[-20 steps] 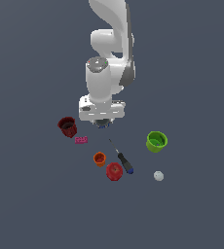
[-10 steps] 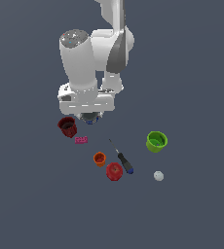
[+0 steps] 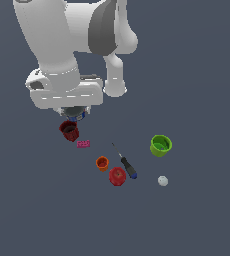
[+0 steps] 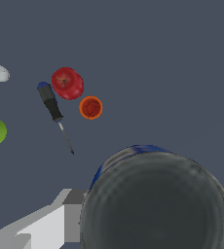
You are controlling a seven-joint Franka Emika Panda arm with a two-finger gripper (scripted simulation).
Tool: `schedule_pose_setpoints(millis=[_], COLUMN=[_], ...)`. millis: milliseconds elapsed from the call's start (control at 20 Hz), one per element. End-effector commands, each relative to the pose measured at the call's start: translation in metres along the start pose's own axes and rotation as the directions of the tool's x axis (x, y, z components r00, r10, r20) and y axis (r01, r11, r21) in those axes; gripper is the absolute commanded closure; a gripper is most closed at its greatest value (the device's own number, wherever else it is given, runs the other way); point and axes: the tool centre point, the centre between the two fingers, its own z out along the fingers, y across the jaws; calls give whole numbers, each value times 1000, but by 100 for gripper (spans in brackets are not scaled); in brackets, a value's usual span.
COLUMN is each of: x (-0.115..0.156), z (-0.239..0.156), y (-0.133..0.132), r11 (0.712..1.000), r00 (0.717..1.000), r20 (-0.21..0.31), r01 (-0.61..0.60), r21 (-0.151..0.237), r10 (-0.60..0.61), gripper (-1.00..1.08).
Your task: Pick up a designated object from a clutter of objects.
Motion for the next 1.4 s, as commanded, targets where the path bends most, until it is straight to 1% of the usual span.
schedule_pose_setpoints(millis=[0, 700, 1000, 1350], x=[8, 44, 55, 62], z=[-18, -97, -118, -130], y=[11, 61, 74, 82], r11=[1000, 1000, 1000, 1000], r00=[1000, 1000, 1000, 1000], r20=[0, 0, 0, 0], r01=[1, 1, 1, 1], r21=[0, -1, -1, -1], r10=[-1, -1, -1, -1], gripper=[108, 108, 108, 108])
